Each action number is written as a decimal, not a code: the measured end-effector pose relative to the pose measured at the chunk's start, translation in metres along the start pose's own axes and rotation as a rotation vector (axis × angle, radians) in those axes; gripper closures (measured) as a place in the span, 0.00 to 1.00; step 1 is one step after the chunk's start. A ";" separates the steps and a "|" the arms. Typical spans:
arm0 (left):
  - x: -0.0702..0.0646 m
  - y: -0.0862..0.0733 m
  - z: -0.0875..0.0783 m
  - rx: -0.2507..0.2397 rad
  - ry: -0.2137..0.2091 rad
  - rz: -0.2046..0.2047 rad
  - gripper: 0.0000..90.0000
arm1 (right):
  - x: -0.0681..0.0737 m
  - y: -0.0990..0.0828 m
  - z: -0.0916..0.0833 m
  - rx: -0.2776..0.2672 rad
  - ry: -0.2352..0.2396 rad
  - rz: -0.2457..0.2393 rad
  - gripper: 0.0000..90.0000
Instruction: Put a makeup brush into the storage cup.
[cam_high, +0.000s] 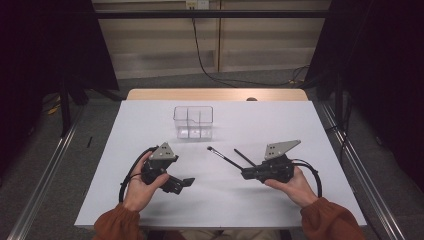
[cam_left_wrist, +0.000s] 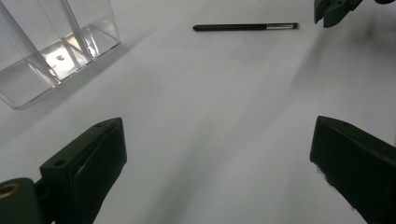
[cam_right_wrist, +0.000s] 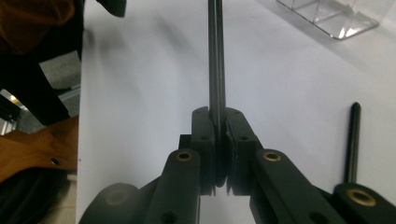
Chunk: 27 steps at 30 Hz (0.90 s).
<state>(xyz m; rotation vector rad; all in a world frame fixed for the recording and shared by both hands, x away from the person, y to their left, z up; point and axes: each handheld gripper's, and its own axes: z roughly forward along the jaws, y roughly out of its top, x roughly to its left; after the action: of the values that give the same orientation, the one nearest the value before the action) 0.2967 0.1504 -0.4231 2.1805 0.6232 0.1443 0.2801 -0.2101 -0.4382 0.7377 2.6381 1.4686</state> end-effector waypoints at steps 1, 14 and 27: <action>-0.001 0.000 0.000 -0.002 0.002 0.001 0.04 | 0.001 -0.001 0.001 -0.001 -0.005 -0.003 0.93; -0.001 -0.004 -0.001 -0.036 0.027 -0.005 0.04 | 0.006 -0.003 0.002 -0.125 -0.048 -0.017 0.93; -0.008 0.000 -0.002 -0.141 0.016 -0.024 0.04 | 0.011 -0.001 0.000 -0.185 -0.043 -0.041 0.93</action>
<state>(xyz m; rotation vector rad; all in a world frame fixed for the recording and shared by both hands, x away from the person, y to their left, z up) 0.2897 0.1478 -0.4210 2.0373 0.6286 0.1877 0.2702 -0.2062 -0.4369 0.6862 2.4290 1.6372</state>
